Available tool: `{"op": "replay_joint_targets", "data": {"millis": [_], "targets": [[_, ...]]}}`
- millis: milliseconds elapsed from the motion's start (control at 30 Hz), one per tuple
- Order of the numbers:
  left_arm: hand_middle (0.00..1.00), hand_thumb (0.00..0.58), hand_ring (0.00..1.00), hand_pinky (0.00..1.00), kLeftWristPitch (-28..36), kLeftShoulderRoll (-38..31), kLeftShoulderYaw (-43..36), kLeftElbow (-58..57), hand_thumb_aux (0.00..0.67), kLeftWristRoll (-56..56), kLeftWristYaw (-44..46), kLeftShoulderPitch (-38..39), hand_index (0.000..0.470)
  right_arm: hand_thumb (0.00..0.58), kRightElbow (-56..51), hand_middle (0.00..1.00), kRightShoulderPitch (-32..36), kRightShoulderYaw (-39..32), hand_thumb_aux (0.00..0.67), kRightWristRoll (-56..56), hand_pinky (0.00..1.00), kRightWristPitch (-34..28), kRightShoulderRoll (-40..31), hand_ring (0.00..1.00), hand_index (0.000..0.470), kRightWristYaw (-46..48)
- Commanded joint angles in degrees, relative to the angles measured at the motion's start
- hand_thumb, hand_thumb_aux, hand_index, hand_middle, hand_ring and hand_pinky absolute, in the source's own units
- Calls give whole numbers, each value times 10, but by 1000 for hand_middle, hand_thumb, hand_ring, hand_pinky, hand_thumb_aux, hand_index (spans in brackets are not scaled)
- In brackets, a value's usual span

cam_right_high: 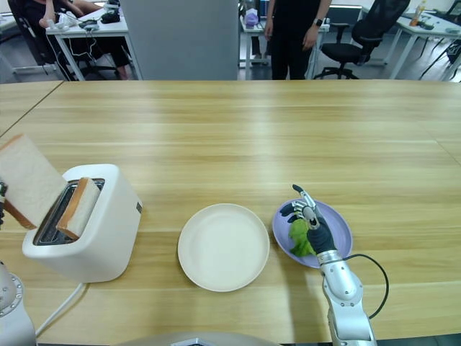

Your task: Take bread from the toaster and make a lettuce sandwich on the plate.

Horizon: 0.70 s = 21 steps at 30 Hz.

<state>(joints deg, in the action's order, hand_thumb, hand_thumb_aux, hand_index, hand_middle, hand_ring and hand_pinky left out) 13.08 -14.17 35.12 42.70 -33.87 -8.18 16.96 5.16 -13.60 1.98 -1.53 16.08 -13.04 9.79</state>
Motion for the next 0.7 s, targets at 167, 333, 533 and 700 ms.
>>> {"op": "replay_joint_targets", "data": {"millis": [167,333,533,700], "targets": [[1000,580,1000,1000,29,50,-55,66,670,102,56,-32,460,0,6,482,12,-2,0,-2,482,-5,0,482,0,2],[1000,580,1000,1000,78,113,-184,86,670,197,112,-63,460,0,24,471,30,-2,0,-7,471,-21,-9,471,0,7],[1000,580,1000,1000,109,186,-346,37,670,245,123,-61,460,0,38,463,72,-2,0,-24,463,-40,-38,463,0,18],[1000,580,1000,1000,72,211,-439,-64,670,237,86,-21,460,0,14,451,111,10,0,-54,451,-28,-89,451,0,27]]}}
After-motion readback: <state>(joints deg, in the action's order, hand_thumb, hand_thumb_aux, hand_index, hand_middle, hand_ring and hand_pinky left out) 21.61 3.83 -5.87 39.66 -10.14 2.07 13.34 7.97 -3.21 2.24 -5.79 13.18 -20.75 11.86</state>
